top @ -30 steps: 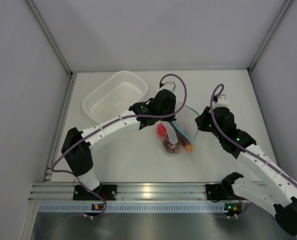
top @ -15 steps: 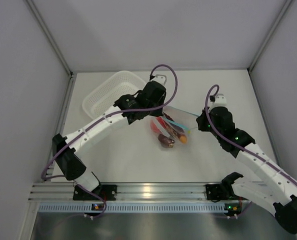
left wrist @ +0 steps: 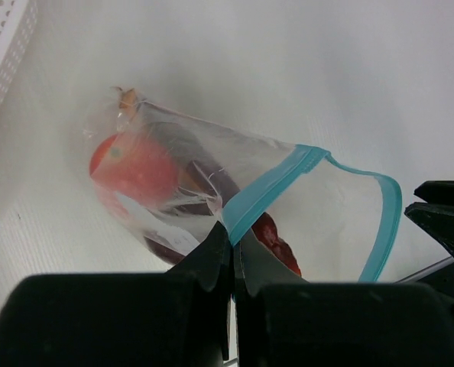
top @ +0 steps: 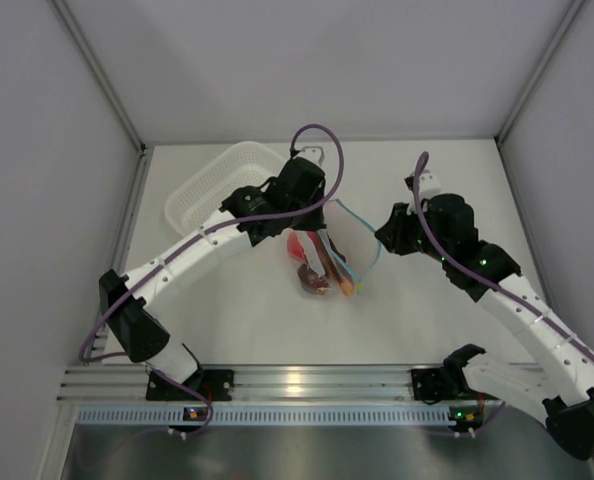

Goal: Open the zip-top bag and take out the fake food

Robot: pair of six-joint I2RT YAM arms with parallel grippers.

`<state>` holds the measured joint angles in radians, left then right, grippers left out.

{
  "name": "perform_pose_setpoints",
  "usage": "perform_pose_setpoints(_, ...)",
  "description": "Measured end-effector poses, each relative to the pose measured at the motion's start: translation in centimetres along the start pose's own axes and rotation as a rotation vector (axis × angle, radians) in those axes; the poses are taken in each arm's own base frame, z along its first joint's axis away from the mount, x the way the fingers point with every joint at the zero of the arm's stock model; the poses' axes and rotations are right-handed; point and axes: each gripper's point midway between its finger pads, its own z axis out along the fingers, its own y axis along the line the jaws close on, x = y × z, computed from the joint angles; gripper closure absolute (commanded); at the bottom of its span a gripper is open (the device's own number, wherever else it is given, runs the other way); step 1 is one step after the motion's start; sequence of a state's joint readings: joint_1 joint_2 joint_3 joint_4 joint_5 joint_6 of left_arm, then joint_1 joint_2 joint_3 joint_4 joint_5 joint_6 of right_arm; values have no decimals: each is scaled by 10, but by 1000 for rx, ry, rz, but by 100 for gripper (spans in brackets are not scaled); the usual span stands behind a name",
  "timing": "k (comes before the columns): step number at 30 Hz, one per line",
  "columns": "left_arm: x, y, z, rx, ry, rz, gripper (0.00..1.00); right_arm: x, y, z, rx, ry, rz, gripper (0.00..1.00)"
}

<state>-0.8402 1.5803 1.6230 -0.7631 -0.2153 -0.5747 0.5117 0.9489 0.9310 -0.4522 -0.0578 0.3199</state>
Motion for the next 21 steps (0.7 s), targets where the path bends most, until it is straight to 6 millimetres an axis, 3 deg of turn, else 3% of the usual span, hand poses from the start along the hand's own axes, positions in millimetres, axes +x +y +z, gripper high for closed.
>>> perform_pose_setpoints(9, 2, -2, 3, 0, 4, -48, 100, -31, 37, -22, -113, -32, -46, 73)
perform_pose_setpoints(15, 4, -3, 3, 2, 9, -54, 100, -8, 71, -13, -210, 36, -62, 75)
perform_pose_setpoints(21, 9, -2, 5, 5, 24, -56, 100, 35, 78, 20, -175, 142, -53, 77)
